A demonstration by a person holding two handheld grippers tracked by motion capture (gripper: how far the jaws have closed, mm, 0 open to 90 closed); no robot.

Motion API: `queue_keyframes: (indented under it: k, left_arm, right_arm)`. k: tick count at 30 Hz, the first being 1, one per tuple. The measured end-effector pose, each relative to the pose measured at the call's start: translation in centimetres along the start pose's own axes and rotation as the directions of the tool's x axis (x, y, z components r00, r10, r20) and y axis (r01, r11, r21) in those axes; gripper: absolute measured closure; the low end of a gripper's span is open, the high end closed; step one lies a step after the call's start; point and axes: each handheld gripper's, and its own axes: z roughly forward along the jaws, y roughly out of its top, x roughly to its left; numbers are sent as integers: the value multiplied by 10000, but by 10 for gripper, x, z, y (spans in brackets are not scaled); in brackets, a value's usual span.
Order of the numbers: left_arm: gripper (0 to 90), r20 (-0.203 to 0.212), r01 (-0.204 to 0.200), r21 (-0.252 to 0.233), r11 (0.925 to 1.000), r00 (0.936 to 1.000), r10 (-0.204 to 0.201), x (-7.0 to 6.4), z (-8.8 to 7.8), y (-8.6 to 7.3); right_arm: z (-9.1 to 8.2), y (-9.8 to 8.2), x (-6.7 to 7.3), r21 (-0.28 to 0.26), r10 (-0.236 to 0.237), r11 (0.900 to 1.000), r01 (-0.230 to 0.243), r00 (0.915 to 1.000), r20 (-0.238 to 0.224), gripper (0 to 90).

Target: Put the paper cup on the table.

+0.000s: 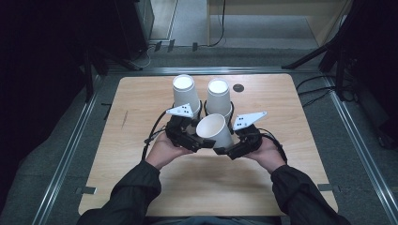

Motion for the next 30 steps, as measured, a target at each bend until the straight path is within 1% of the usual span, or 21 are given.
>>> queue_keyframes:
  k: [3,5,6,8,9,11,13,14,15,16,19,21,22,23,25,26,27,28,30]
  left_arm:
    - [38,-46,36,-27,10000,10000,-37,-2,2,1]
    - [38,-47,77,50,10000,10000,-77,-2,4,1]
    - [37,-127,48,43,10000,9999,-48,-2,4,1]
    - [34,-125,144,-100,9998,9998,-145,-2,5,0]
    - [35,-118,137,-115,9998,9998,-139,-2,5,0]
    - [47,-128,131,-142,9998,9998,-133,-2,5,0]
    - [65,-270,-25,-112,9999,9996,22,-4,4,0]
    - [80,-390,-228,-92,9997,9990,224,-6,3,0]
    - [104,-450,-338,-72,9994,9984,334,-7,2,0]
    - [124,-470,-381,-93,9992,9982,376,-8,1,0]
    - [147,-405,-528,-165,9985,9978,521,-9,-2,1]
    - [161,-384,-558,-40,9984,9977,556,-10,-3,2]
    - [173,-380,-565,-28,9984,9977,564,-11,-2,2]
    - [178,-323,-537,98,9985,9980,539,-10,-2,3]
    - [188,-269,-486,274,9984,9984,493,-10,-3,3]
    - [189,-273,-467,370,9982,9985,478,-10,-2,3]
    - [189,-357,-537,415,9977,9978,552,-10,-2,2]
    - [191,-256,-500,469,9976,9984,512,-9,-2,2]
    - [191,-226,-520,483,9975,9983,532,-10,-2,3]
  right_arm:
    - [4,1,3,46,-17,10000,18,10000,-84,226]
    - [8,1,4,88,-45,10000,46,9999,-120,227]
    - [9,1,5,113,-24,9999,25,9999,-156,226]
    - [11,1,6,82,-87,9999,88,9998,-158,226]
    - [11,1,6,95,-31,9999,33,9998,-179,226]
    - [11,1,6,32,-62,10000,63,9999,-139,226]
    - [11,1,6,39,-41,10000,41,9999,-160,227]
    - [12,1,7,73,-36,10000,37,9998,-176,227]
    - [12,1,7,39,-63,10000,64,9998,-175,227]
    - [12,1,7,16,-118,9999,118,9998,-160,226]
    - [11,2,8,-69,-218,9997,217,9996,-166,223]
    - [10,2,8,-142,-298,9995,295,9993,-212,223]
    - [10,2,8,-79,-337,9994,335,9991,-244,221]
    - [10,2,8,-66,-343,9994,341,9991,-252,219]
    - [11,1,8,99,-209,9997,214,9989,-431,210]
    - [11,1,8,98,-169,9998,174,9986,-501,193]
    - [12,1,7,133,-63,9999,70,9983,-577,185]
    - [12,1,7,163,54,9999,-44,9982,-605,182]
    - [11,1,7,173,2,9998,6,9987,-505,163]
